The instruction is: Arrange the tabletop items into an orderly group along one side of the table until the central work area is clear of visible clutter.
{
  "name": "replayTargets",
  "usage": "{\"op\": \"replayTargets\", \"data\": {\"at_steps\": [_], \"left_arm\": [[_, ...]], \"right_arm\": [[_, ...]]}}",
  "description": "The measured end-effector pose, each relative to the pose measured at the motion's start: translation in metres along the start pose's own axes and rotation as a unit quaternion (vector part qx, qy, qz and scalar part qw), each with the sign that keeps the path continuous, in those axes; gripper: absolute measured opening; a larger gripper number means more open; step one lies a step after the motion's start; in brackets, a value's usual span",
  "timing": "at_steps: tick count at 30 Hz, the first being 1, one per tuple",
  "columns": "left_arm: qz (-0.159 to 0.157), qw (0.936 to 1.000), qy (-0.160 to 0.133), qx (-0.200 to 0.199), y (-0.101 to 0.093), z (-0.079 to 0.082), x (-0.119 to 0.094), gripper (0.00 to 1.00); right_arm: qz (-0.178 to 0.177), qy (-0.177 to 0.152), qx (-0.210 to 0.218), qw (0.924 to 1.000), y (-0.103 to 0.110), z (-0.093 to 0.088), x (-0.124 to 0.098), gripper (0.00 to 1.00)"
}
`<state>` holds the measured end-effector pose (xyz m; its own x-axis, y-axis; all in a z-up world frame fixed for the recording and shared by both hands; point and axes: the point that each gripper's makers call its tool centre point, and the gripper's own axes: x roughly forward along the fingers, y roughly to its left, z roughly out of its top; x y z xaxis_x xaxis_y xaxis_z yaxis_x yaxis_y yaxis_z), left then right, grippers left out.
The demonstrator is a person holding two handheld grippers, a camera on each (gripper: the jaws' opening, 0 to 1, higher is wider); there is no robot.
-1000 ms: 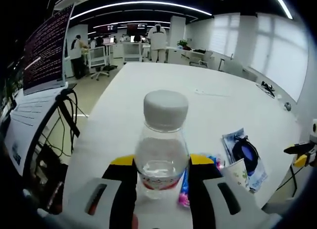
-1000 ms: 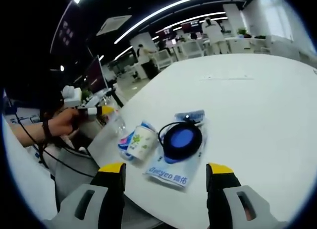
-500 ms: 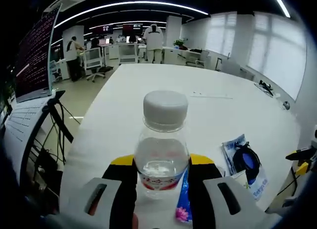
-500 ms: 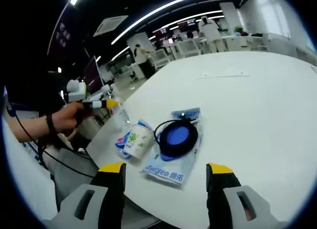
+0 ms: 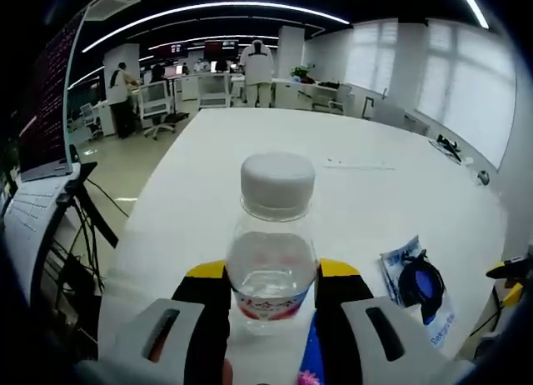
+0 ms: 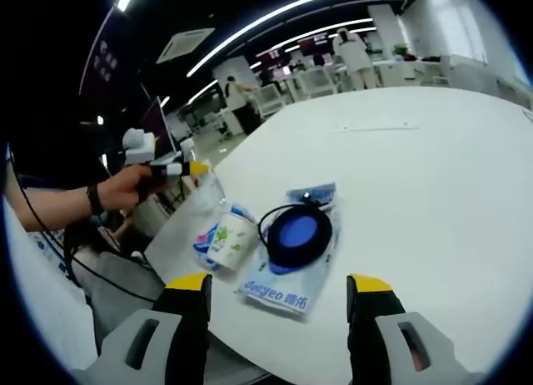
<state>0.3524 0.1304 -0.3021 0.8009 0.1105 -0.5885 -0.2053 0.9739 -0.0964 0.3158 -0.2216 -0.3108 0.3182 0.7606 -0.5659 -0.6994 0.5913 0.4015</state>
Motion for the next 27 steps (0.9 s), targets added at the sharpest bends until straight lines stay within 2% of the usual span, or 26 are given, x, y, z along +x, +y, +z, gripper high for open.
{"op": "replayTargets", "data": {"at_steps": [10,12,15,19,27], "left_arm": [[0.003,1.0000,-0.002,-0.004,0.009,0.014,0.032,0.38],[0.003,1.0000,-0.002,-0.002,0.004,0.014,0.035,0.38],[0.010,0.9999,-0.002,-0.005,0.009,0.021,0.049,0.38],[0.015,0.9998,-0.009,-0.012,0.008,0.025,0.054,0.38],[0.027,0.9993,-0.026,-0.001,0.008,0.029,0.068,0.39]], "right_arm": [[-0.003,0.006,0.004,1.0000,-0.004,-0.009,-0.008,0.67],[-0.006,0.007,0.006,0.9999,-0.007,-0.009,-0.010,0.67],[-0.009,0.008,0.010,0.9999,-0.010,-0.011,-0.010,0.67],[-0.008,0.014,0.010,0.9998,-0.007,-0.014,-0.011,0.67],[-0.004,0.017,0.013,0.9998,-0.001,-0.016,-0.008,0.67]]}}
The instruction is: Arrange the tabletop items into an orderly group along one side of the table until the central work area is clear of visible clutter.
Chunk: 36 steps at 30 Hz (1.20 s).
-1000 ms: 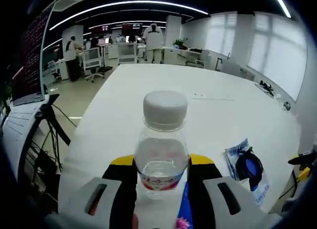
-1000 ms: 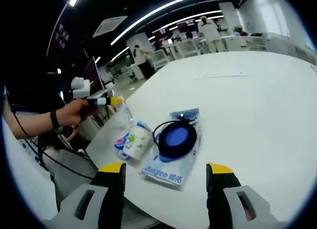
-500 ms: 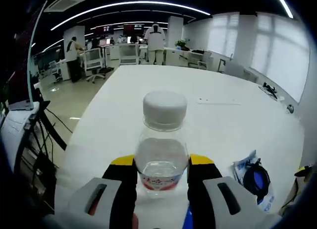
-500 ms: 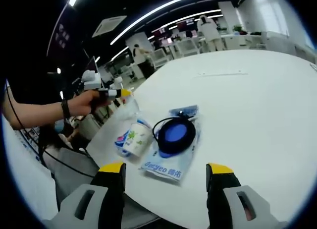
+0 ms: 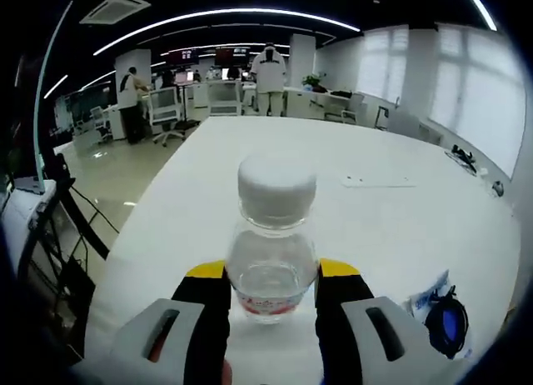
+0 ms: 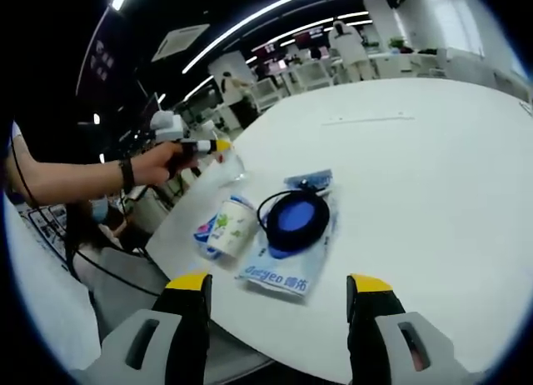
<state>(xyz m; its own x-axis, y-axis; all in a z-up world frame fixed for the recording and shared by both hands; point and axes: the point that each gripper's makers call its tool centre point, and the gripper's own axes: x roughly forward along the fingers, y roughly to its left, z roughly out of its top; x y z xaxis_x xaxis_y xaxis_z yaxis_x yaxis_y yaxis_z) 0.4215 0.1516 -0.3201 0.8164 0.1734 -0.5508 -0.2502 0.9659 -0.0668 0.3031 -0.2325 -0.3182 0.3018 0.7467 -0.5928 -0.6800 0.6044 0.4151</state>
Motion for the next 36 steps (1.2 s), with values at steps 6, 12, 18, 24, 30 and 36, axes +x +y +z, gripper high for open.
{"op": "replayTargets", "data": {"at_steps": [6,12,18,24,30,36], "left_arm": [[0.005,0.9999,-0.006,0.008,0.000,0.004,0.008,0.39],[0.004,1.0000,-0.002,0.004,0.002,0.004,0.011,0.40],[-0.001,0.9998,0.000,-0.022,0.001,0.002,0.006,0.46],[-0.012,0.9996,-0.006,-0.027,-0.003,0.001,-0.002,0.49],[-0.015,0.9994,0.001,-0.030,-0.008,-0.008,-0.016,0.47],[-0.011,0.9991,0.005,-0.041,-0.005,-0.020,-0.028,0.46]], "right_arm": [[0.004,0.003,-0.002,1.0000,0.003,0.003,0.000,0.67],[0.004,0.000,-0.002,1.0000,0.003,0.003,0.003,0.67],[0.006,0.000,-0.002,1.0000,0.006,0.002,0.003,0.66],[0.009,0.001,-0.003,1.0000,0.007,0.002,0.005,0.66],[0.015,0.002,-0.005,0.9999,0.013,0.000,0.010,0.66],[0.022,0.000,-0.009,0.9997,0.017,0.004,0.014,0.66]]}}
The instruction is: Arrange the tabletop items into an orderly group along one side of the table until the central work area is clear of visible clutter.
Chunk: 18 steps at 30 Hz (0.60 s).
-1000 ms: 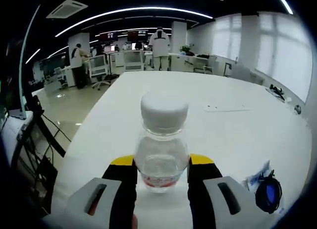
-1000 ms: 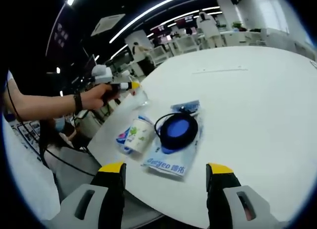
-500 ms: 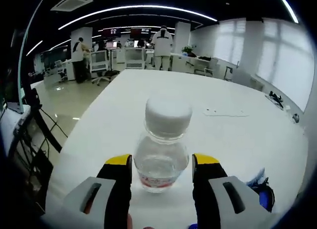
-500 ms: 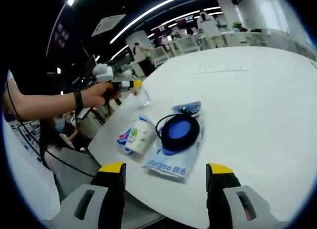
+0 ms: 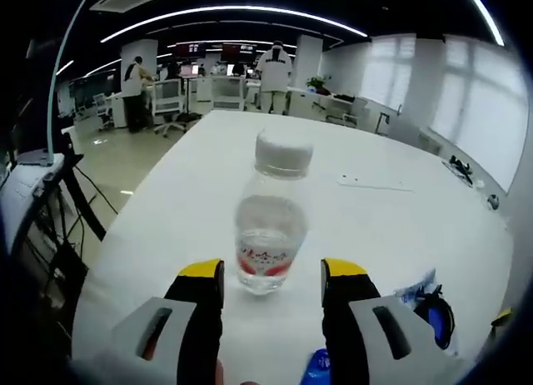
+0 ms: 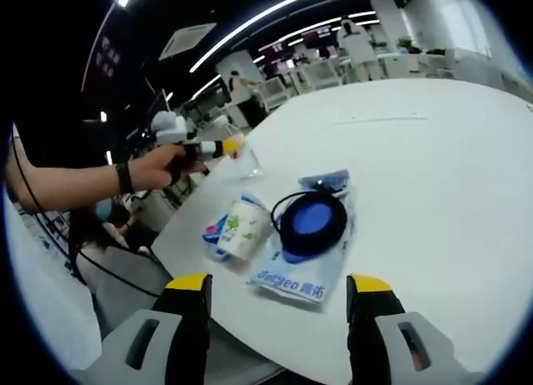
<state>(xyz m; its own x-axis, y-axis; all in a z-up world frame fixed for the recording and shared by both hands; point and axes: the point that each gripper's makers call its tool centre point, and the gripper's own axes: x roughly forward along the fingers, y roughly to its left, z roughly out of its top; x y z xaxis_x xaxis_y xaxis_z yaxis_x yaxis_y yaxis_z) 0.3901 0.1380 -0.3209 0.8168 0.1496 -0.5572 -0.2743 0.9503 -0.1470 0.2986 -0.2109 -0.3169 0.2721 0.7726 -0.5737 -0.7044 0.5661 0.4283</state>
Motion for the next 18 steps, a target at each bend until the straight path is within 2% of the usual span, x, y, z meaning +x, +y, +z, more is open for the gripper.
{"op": "replayTargets", "data": {"at_steps": [5,11,18], "left_arm": [[-0.003,1.0000,0.007,-0.004,-0.001,-0.009,-0.008,0.44],[0.003,0.9999,0.010,-0.008,0.013,-0.015,-0.018,0.43],[0.004,0.9998,0.018,-0.012,0.015,-0.030,-0.031,0.42]], "right_arm": [[0.003,0.006,-0.003,1.0000,0.001,-0.006,0.004,0.66],[0.007,0.004,-0.005,1.0000,0.003,-0.003,0.006,0.66],[0.008,0.001,-0.007,0.9999,0.004,0.001,0.011,0.66]]}}
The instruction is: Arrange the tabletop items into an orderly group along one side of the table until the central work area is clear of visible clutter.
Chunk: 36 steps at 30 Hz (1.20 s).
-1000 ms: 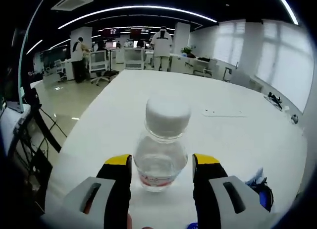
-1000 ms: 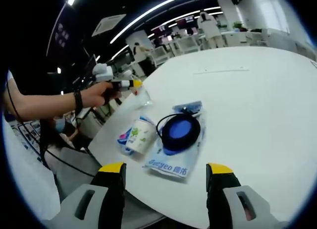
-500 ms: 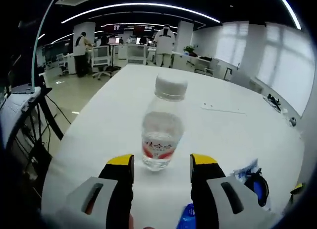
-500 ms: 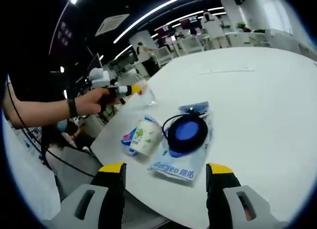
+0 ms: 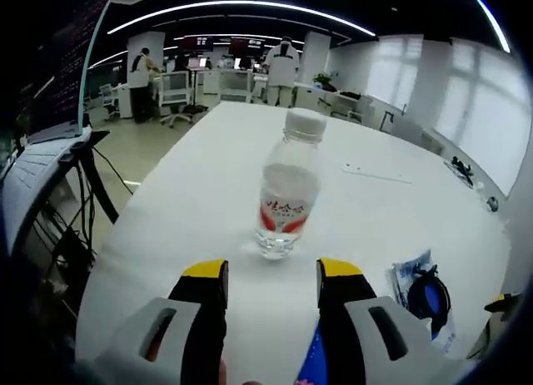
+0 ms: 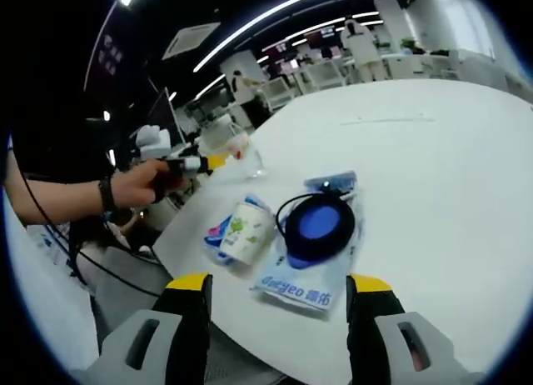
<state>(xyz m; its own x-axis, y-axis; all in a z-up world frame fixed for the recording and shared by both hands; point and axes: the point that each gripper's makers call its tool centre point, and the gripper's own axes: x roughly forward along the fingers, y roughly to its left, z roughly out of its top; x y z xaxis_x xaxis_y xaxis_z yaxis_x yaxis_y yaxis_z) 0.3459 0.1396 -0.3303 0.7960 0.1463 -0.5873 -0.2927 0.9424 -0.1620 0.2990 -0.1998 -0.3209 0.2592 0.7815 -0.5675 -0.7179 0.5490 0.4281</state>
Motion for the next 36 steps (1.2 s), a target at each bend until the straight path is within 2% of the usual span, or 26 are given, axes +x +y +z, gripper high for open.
{"op": "replayTargets", "data": {"at_steps": [7,15,36], "left_arm": [[0.002,1.0000,0.000,-0.003,0.001,-0.007,-0.016,0.41],[0.005,0.9999,0.002,-0.012,0.007,-0.022,-0.033,0.42],[-0.019,0.9992,0.021,-0.030,-0.016,-0.062,-0.063,0.42]], "right_arm": [[0.005,-0.001,-0.008,1.0000,0.006,0.007,0.002,0.66],[0.010,-0.001,-0.019,0.9998,0.008,0.013,0.004,0.66],[0.024,0.002,-0.035,0.9991,0.023,0.015,0.010,0.66]]}}
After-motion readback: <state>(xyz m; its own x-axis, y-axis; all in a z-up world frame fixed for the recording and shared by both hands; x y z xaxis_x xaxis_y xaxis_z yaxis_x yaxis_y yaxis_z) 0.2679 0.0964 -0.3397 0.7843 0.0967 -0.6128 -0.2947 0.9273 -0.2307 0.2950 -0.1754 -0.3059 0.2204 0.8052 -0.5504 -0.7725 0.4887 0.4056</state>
